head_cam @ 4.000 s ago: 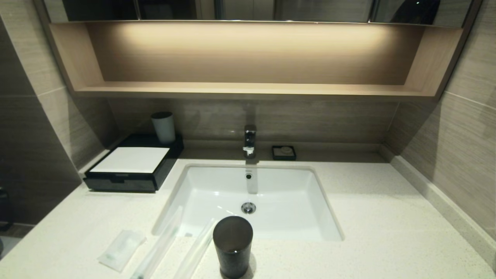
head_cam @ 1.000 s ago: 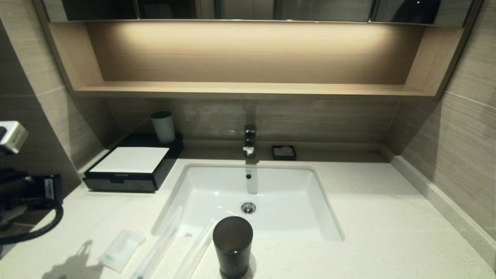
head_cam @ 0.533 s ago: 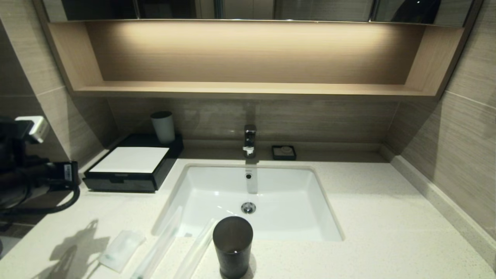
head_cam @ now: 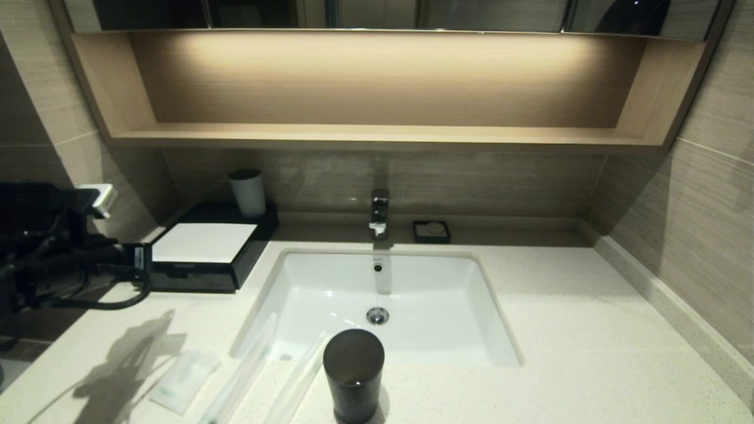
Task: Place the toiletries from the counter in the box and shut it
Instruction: Open the drawer
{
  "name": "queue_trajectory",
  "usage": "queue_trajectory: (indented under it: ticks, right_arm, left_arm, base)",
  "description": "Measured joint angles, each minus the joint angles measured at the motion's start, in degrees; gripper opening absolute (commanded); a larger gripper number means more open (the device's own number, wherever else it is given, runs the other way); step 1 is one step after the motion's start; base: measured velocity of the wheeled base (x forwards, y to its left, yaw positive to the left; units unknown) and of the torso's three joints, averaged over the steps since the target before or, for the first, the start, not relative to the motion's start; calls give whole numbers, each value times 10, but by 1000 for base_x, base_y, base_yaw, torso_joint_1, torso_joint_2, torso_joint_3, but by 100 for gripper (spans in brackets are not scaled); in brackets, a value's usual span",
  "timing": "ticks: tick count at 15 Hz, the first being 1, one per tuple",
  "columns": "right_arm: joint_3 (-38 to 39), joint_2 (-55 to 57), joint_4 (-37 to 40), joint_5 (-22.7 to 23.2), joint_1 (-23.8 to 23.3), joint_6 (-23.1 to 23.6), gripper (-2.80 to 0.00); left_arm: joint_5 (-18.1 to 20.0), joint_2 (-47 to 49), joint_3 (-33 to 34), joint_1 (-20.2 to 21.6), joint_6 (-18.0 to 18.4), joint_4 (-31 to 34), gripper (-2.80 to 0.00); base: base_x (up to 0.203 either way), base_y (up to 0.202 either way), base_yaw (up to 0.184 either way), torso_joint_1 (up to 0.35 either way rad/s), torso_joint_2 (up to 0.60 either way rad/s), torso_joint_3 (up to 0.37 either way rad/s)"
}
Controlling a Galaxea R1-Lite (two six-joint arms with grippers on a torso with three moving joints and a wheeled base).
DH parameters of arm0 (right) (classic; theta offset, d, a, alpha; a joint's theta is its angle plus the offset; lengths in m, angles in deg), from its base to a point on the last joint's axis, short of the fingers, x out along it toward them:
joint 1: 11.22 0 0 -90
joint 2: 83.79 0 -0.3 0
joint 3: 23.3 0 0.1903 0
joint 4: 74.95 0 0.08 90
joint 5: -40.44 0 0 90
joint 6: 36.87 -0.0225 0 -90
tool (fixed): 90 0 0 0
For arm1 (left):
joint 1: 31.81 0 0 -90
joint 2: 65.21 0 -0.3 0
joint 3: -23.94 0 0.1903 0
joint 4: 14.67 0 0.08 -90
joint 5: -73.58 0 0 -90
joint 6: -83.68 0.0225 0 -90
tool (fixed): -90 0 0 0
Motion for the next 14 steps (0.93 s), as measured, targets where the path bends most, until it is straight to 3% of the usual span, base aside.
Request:
queue_trajectory:
  ticks: [8, 14]
  right_arm:
    - [0, 0, 0, 0, 0, 0, -280]
    - [0, 0, 0, 0, 0, 0, -280]
  left_arm:
    - [1, 95, -28, 2, 2, -57, -280]
    - [2, 117, -25, 3, 4, -60, -280]
  base:
    - [0, 0, 0, 0, 0, 0]
    - [0, 0, 0, 0, 0, 0]
